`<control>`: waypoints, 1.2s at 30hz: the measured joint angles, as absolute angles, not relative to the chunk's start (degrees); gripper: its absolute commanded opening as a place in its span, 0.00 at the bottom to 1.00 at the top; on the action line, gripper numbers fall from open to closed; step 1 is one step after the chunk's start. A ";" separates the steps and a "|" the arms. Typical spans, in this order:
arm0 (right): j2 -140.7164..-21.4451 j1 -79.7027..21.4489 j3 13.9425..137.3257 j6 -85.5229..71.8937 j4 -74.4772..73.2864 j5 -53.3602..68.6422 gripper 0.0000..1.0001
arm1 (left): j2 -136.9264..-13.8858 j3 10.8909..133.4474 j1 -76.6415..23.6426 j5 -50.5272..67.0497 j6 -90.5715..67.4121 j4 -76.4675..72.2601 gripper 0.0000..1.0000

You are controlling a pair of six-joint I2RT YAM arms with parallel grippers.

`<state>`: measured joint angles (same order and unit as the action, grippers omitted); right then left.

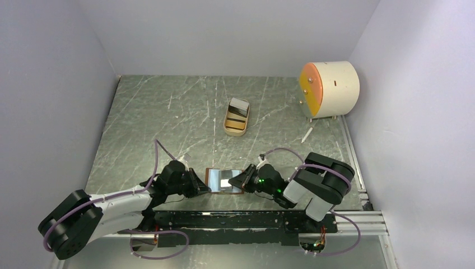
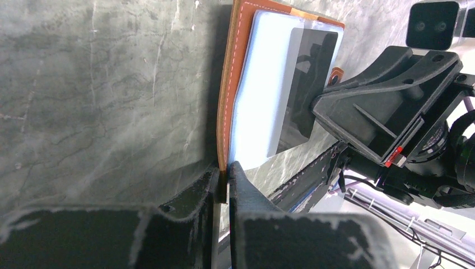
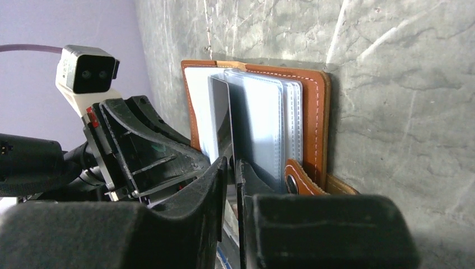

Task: Put the credit cards into the card holder
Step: Insert the credit card into the card holder.

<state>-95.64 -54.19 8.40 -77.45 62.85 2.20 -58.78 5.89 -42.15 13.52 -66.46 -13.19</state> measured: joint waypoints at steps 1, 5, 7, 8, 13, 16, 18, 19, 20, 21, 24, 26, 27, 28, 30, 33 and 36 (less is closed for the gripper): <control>-95.72 -54.22 8.40 -77.45 62.94 2.24 0.13 | -58.87 5.89 -42.15 13.52 -66.48 -13.23 0.12; -95.72 -54.24 8.54 -77.17 62.52 2.39 0.15 | -59.11 5.89 -42.22 13.56 -66.48 -13.41 0.12; -95.72 -54.24 9.17 -76.93 61.69 2.59 0.22 | -59.11 5.89 -42.22 13.56 -66.48 -13.41 0.13; -95.72 -54.24 9.58 -76.73 61.21 2.66 0.24 | -59.11 5.89 -42.22 13.56 -66.48 -13.41 0.14; -93.67 -54.35 13.28 -74.48 54.17 3.05 0.36 | -59.00 5.89 -42.22 13.58 -66.46 -13.41 0.14; -90.56 -54.48 15.79 -72.10 46.52 2.76 0.39 | -58.83 5.89 -42.22 13.65 -66.46 -13.41 0.14; -88.88 -54.48 17.21 -70.50 41.89 2.13 0.40 | -58.61 5.89 -42.24 13.72 -66.46 -13.41 0.14; -87.99 -54.52 17.74 -69.69 39.70 1.78 0.40 | -58.52 5.89 -42.26 13.74 -66.46 -13.43 0.14; -87.09 -54.52 18.09 -69.06 37.89 1.50 0.41 | -58.43 5.89 -42.26 13.74 -66.46 -13.43 0.14; -86.15 -54.52 18.35 -68.44 36.14 1.06 0.42 | -58.37 5.89 -42.26 13.76 -66.46 -13.43 0.14; -84.36 -54.52 19.20 -66.85 32.18 0.10 0.42 | -58.39 5.89 -42.26 13.76 -66.46 -13.45 0.14; -84.01 -54.52 19.86 -66.13 30.52 -0.21 0.41 | -58.46 5.89 -42.26 13.78 -66.46 -13.50 0.13; -83.94 -54.57 20.12 -65.80 30.02 -0.32 0.40 | -58.59 5.91 -42.26 13.78 -66.46 -13.56 0.13; -83.92 -54.59 20.29 -65.47 29.65 -0.36 0.39 | -58.78 5.91 -42.26 13.78 -66.46 -13.67 0.13; -83.94 -54.65 20.53 -65.01 29.15 -0.45 0.37 | -59.09 5.91 -42.26 13.78 -66.46 -13.85 0.14; -84.51 -54.87 21.17 -64.29 28.77 -0.45 0.33 | -59.09 5.91 -42.26 13.78 -66.46 -13.89 0.14; -86.46 -55.31 22.44 -64.07 29.26 -0.27 0.31 | -59.05 5.91 -42.26 13.80 -66.46 -13.89 0.14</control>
